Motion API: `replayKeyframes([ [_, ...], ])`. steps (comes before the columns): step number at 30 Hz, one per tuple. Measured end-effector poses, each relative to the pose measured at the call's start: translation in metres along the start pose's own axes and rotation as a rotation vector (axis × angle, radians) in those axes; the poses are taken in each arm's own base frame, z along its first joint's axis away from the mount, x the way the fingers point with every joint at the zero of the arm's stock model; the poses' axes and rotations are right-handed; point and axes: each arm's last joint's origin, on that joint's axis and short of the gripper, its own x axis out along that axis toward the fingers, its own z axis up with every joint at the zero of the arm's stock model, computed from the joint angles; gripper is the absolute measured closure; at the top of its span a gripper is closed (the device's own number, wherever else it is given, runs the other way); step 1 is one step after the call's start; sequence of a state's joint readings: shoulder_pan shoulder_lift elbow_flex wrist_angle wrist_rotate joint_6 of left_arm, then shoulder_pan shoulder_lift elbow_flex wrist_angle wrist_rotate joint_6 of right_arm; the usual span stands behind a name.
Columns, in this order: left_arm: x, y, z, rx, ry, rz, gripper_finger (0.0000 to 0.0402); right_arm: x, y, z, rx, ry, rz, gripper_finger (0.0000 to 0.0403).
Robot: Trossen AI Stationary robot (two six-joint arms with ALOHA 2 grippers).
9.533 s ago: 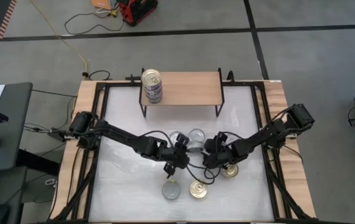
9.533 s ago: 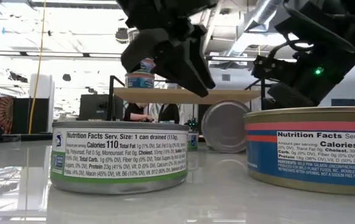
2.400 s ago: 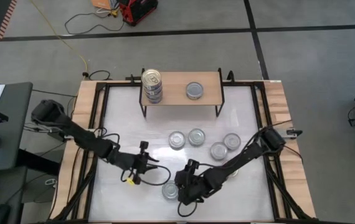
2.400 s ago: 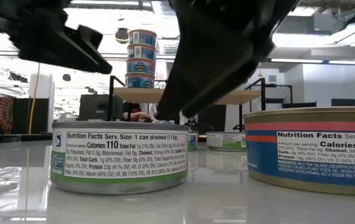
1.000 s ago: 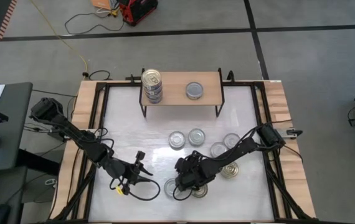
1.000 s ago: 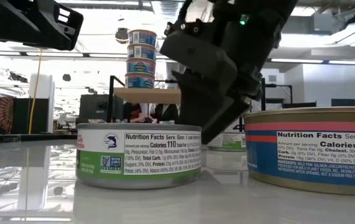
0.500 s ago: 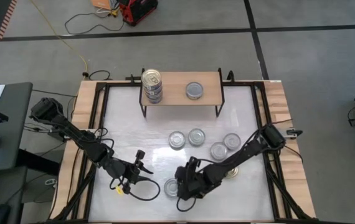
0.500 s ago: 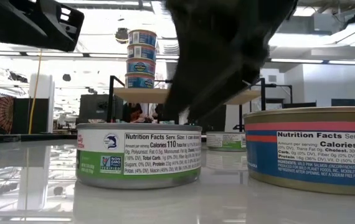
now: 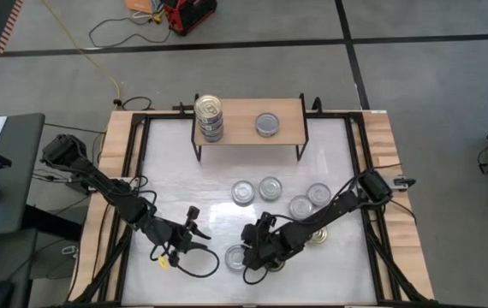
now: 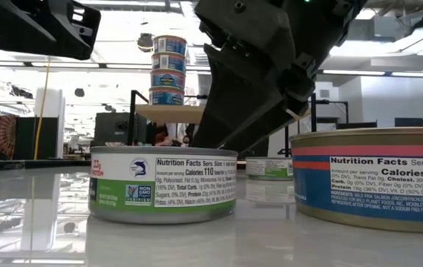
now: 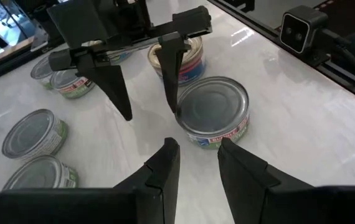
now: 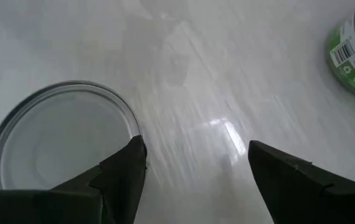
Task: Stack canned seafood by type on shelf
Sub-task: Stack the blue tuna can on top of the other blue tuna can on the shelf
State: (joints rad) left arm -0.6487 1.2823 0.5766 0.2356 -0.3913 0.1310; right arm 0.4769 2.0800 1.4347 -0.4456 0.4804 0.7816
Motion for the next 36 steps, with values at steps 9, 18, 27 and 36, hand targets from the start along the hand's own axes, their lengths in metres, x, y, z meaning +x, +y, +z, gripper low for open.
replayKeyframes([
  [9,0.000,0.000,0.000,-0.005,0.003,0.015,0.0300,-0.022,-0.014,0.013,-0.030,-0.019,-0.075,0.0098],
  [18,0.000,0.000,-0.001,-0.027,0.009,0.000,0.0300,-0.094,-0.022,0.024,0.038,0.158,0.055,0.0098],
  [27,0.000,0.000,0.001,-0.017,-0.012,0.003,0.0300,-0.097,-0.019,0.009,0.054,0.344,0.128,0.0133],
  [36,0.000,0.000,0.000,-0.004,-0.002,-0.002,0.0300,-0.069,-0.031,0.004,0.101,0.454,0.199,0.0176],
])
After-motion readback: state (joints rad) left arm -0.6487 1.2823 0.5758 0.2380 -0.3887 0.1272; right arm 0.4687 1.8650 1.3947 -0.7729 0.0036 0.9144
